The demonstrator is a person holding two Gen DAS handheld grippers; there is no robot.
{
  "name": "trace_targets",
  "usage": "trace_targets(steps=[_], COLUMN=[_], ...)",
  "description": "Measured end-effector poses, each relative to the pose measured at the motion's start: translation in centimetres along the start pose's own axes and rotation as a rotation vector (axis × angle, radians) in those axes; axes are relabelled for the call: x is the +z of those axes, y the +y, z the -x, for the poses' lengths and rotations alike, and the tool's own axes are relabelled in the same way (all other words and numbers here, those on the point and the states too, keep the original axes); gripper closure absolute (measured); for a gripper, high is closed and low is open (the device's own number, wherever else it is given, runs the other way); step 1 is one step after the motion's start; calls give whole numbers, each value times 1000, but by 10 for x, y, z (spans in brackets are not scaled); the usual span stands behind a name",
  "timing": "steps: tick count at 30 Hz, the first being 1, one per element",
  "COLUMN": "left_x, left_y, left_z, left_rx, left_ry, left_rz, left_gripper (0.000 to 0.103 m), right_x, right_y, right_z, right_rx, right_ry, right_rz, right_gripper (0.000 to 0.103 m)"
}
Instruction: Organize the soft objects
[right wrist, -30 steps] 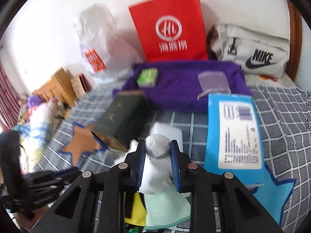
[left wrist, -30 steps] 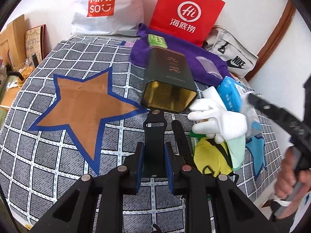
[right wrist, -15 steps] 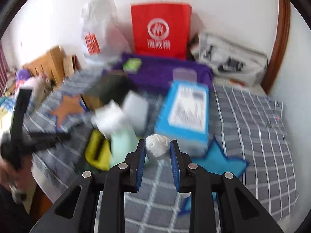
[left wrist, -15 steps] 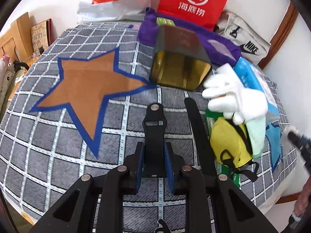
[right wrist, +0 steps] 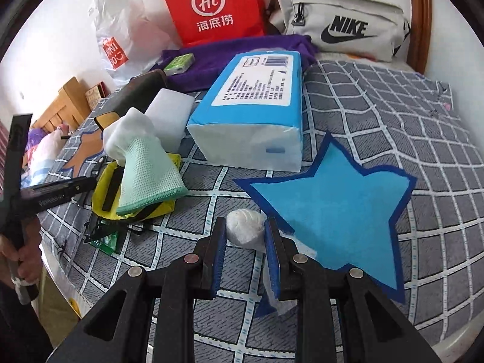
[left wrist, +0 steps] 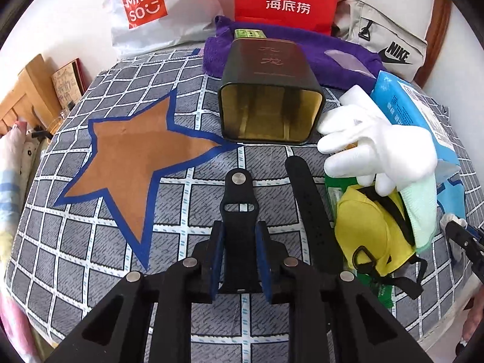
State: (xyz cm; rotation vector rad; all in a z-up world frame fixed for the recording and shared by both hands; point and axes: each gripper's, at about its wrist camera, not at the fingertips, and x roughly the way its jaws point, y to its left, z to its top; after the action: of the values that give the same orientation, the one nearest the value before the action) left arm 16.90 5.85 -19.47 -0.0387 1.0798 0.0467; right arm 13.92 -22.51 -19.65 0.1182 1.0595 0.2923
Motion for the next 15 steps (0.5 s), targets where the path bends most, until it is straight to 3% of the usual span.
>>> trace_targets(steps=[3, 15], left_x=[1, 15], left_y=[4, 3], left_z=[6, 55], left_rx=[-40, -100], left_ry=[17, -38], left_rz=[36, 67], left_gripper=[83, 83], right_x=[3, 30], right_y=[0, 17], right_z=[8, 61], right_rx=[6, 25], right_ry=[-7, -90], right_rz=[-3, 34], right_gripper=[78, 78])
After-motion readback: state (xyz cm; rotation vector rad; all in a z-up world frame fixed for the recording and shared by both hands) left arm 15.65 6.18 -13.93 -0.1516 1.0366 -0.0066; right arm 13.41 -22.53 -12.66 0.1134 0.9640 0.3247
